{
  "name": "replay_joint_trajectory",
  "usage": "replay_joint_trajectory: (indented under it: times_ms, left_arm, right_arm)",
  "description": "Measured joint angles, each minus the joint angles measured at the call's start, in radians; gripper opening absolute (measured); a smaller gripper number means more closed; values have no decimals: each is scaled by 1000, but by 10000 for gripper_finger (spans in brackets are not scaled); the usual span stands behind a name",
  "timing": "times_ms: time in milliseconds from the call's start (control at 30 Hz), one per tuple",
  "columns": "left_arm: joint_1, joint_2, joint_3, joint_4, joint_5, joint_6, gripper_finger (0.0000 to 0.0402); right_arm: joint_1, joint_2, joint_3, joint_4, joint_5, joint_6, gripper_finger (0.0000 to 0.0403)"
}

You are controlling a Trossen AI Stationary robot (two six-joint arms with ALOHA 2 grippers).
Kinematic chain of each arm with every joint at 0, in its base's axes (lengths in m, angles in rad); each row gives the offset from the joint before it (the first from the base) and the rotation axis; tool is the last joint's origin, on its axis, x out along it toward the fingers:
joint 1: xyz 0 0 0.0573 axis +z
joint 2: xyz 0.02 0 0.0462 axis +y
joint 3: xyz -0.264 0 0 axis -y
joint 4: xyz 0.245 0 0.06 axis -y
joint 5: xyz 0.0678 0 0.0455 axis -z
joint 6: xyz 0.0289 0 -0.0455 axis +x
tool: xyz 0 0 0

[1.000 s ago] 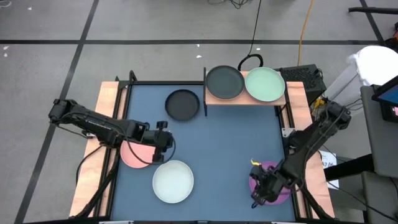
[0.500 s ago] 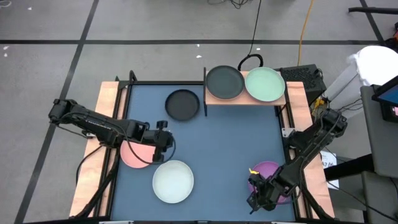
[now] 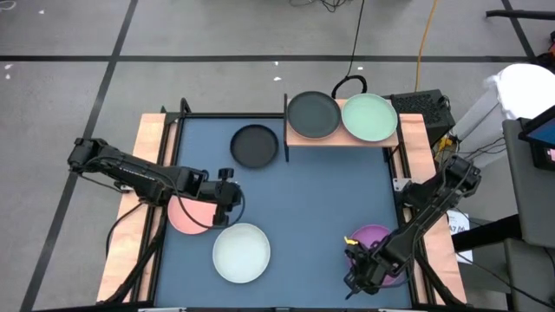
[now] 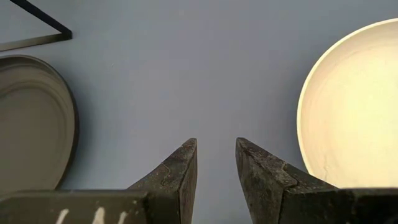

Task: Place and stack plates onto a shelf
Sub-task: Stack the purple plate on top of the black plate on the shelf

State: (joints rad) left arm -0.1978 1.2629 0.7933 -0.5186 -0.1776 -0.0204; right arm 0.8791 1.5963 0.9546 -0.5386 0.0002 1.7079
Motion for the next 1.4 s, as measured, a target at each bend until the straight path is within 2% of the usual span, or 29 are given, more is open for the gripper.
replay_joint_trajectory:
  times_ms: [267,600,1100,1400]
  left_arm:
    - [0,0,0,0,0,-1,117]
    - [0,0,0,0,0,-7,117]
    - [0,0,0,47,0,-11,117]
    - [-1,0,0,50,0,-21,117]
  right_arm:
    - [0,54,1,48,-4,-26,79]
    - [0,41,2,52,-4,-89,8]
    - [-21,-63,-2,18,13,-261,1]
    - [-48,-154,-2,9,164,-476,1]
